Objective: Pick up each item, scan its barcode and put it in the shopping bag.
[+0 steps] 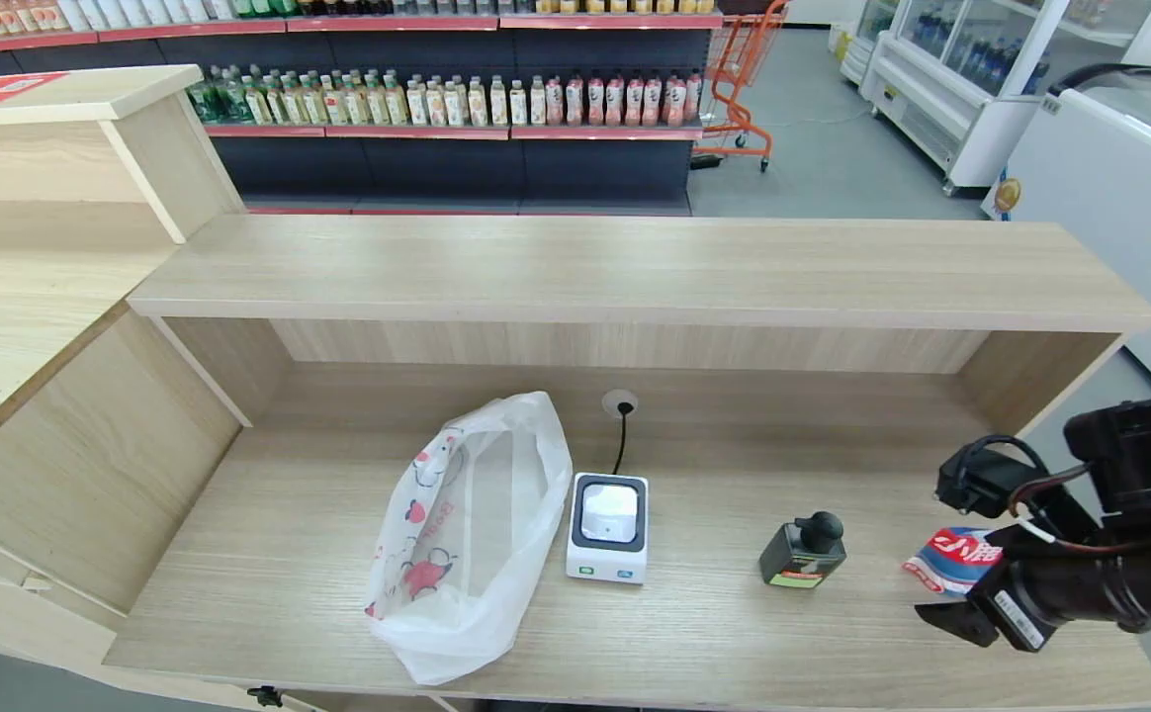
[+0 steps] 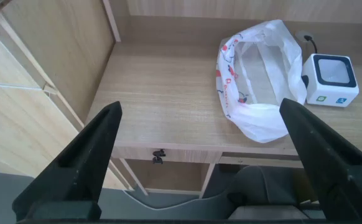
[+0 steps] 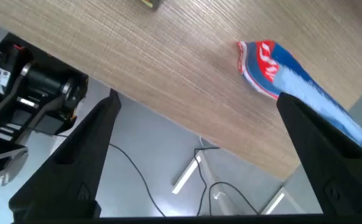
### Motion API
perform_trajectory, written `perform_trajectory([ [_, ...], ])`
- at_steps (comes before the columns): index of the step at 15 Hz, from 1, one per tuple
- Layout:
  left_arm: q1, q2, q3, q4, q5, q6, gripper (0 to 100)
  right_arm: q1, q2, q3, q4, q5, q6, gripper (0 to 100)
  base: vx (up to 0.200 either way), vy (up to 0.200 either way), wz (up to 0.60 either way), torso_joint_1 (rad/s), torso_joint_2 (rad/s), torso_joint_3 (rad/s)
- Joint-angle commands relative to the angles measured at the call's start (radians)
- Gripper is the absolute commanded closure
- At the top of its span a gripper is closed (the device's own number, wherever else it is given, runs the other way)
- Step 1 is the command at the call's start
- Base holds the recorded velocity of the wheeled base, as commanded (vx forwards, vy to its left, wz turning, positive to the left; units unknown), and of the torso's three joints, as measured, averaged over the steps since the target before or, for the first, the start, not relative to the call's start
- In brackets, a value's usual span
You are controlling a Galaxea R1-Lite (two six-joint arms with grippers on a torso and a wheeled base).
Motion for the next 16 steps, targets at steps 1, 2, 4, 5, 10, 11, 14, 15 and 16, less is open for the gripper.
perform_trajectory([
  [1,0.0,0.0,0.0,0.0,0.0,0.001,0,0.021,0.226,-0.005,-0.121,0.003,-0.054,0,0.0,0.0,0.0,0.0,0.0,0.0],
  [2,0.0,0.0,0.0,0.0,0.0,0.0,0,0.041,0.274,-0.006,-0.179,0.004,-0.068,0,0.0,0.0,0.0,0.0,0.0,0.0],
  [4,0.0,0.0,0.0,0.0,0.0,0.001,0,0.078,0.35,-0.017,-0.272,0.004,-0.074,0,0.0,0.0,0.0,0.0,0.0,0.0],
  [5,0.0,0.0,0.0,0.0,0.0,0.0,0,0.095,0.381,-0.034,-0.291,0.006,-0.078,0,0.0,0.0,0.0,0.0,0.0,0.0],
  [10,0.0,0.0,0.0,0.0,0.0,0.0,0,0.139,0.488,-0.154,-0.334,0.049,-0.078,0,0.0,0.0,0.0,0.0,0.0,0.0],
  [11,0.0,0.0,0.0,0.0,0.0,0.0,0,0.141,0.511,-0.184,-0.337,0.07,-0.08,0,0.0,0.0,0.0,0.0,0.0,0.0],
  [14,0.0,0.0,0.0,0.0,0.0,0.0,0,0.162,0.562,-0.243,-0.338,0.115,-0.08,0,0.0,0.0,0.0,0.0,0.0,0.0],
  [15,0.0,0.0,0.0,0.0,0.0,0.001,0,0.167,0.568,-0.25,-0.341,0.125,-0.08,0,0.0,0.0,0.0,0.0,0.0,0.0],
  [16,0.0,0.0,0.0,0.0,0.0,0.0,0,0.17,0.579,-0.258,-0.358,0.153,-0.08,0,0.0,0.0,0.0,0.0,0.0,0.0],
])
